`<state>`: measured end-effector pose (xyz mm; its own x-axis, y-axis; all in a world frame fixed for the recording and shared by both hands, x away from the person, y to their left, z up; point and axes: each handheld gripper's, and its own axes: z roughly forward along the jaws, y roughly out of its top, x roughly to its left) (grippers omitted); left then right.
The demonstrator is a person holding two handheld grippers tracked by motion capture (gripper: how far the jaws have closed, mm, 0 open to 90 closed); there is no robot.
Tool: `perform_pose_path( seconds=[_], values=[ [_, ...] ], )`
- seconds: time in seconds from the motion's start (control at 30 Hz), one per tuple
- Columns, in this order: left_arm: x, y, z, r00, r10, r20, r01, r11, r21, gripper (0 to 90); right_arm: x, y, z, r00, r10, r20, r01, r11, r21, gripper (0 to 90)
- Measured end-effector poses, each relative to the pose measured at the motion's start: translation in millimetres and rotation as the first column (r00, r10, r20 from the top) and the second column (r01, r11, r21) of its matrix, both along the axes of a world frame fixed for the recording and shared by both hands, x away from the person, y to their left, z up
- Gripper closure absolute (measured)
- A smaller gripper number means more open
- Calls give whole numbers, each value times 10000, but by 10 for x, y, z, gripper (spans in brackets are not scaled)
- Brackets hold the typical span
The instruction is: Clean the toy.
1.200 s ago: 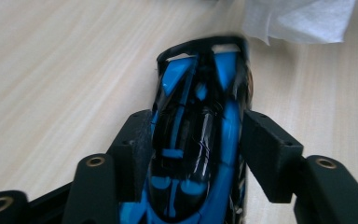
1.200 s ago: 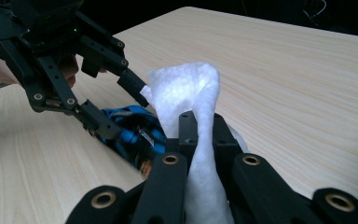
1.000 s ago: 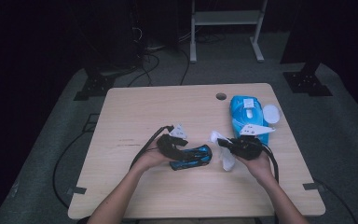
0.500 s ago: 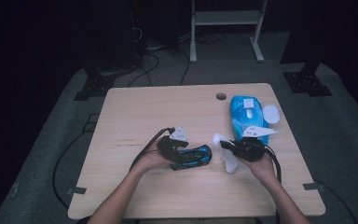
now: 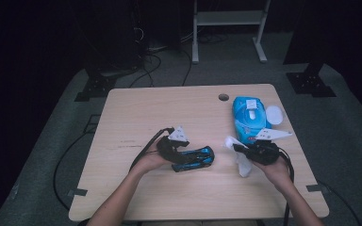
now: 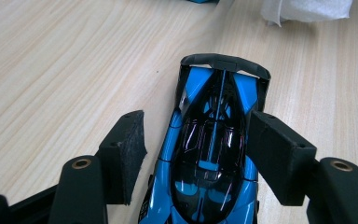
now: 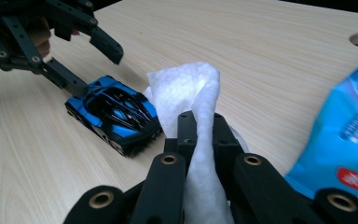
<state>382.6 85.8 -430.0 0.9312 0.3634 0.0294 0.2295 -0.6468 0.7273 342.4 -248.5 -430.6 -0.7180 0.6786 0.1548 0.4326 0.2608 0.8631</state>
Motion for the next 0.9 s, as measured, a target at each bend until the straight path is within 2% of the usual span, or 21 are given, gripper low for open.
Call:
perform_pose_path(
  seconds=[0.27,0.4,0.5,0.57,0.67,0.77,0.9],
  values=[
    [-20,60,28,9999,133,110,-133,9999,-12,351,-65,-242,-113,9989,-410,-229,400,9983,-421,828],
    [-16,94,28,9997,186,138,-187,9998,39,342,-86,-373,-207,9964,-693,-491,660,9956,-658,764],
    [-19,104,21,9997,189,140,-190,9998,57,341,-84,-482,-269,9925,-900,-826,860,9950,-518,667],
    [-19,118,16,9997,203,157,-203,9998,27,334,-92,-538,-290,9906,-1086,-836,1036,9927,-615,582],
    [-18,148,11,9995,275,131,-275,9996,-14,324,-113,-607,-286,9906,-1108,-798,1078,9933,-404,490],
    [-21,168,6,9993,358,122,-358,9994,-26,313,-154,-659,-233,9933,-915,-701,919,9958,21,456],
    [-30,198,13,9990,403,172,-403,9992,-10,303,-198,-695,-170,9946,-887,-530,888,9961,-12,453]
  ],
)
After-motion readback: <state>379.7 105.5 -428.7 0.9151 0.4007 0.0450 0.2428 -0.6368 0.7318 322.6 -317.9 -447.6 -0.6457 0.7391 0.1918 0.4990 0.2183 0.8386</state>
